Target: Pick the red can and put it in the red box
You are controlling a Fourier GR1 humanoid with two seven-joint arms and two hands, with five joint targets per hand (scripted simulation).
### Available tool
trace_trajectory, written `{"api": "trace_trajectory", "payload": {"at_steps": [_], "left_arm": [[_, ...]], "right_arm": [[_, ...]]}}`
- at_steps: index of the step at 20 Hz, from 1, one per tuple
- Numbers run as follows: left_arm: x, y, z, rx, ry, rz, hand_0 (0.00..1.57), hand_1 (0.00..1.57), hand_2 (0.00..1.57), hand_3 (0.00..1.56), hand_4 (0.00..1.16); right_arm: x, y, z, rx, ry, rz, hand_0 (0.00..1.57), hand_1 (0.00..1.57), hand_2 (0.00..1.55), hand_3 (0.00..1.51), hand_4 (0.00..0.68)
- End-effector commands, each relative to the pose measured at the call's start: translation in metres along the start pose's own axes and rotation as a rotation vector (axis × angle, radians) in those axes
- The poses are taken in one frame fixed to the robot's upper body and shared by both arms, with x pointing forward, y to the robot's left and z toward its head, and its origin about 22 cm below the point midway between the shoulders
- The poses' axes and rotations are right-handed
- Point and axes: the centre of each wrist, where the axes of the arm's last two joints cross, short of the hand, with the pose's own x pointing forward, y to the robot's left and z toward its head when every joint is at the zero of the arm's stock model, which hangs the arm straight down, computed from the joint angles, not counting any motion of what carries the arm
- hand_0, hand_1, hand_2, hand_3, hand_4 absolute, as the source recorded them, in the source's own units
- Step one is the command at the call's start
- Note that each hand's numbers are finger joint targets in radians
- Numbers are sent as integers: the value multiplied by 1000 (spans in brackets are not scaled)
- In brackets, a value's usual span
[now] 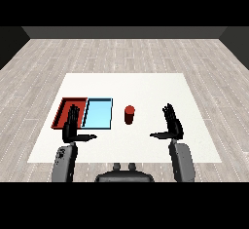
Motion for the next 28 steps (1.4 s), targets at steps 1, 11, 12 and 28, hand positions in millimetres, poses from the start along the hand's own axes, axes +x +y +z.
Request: {"api": "trace_trajectory", "payload": {"at_steps": [1, 11, 12, 28], "left_arm": [[3, 9, 12, 0, 0, 29, 0, 0, 0, 0, 0], [3, 16, 17, 15, -13, 20, 0, 0, 0, 0, 0], [5, -1, -3, 10, -8, 5, 0, 0, 0, 0, 0], [-6, 1, 9, 10, -14, 50, 0, 0, 0, 0, 0]], "right_arm": [[4, 14, -24, 22, 10, -5, 0, 0, 0, 0, 0], [-41, 36, -13, 51, 57, -96, 0, 0, 0, 0, 0], [-42, 48, -29, 69, 74, -88, 0, 0, 0, 0, 0], [-71, 86, -30, 57, 91, -102, 0, 0, 0, 0, 0]]}}
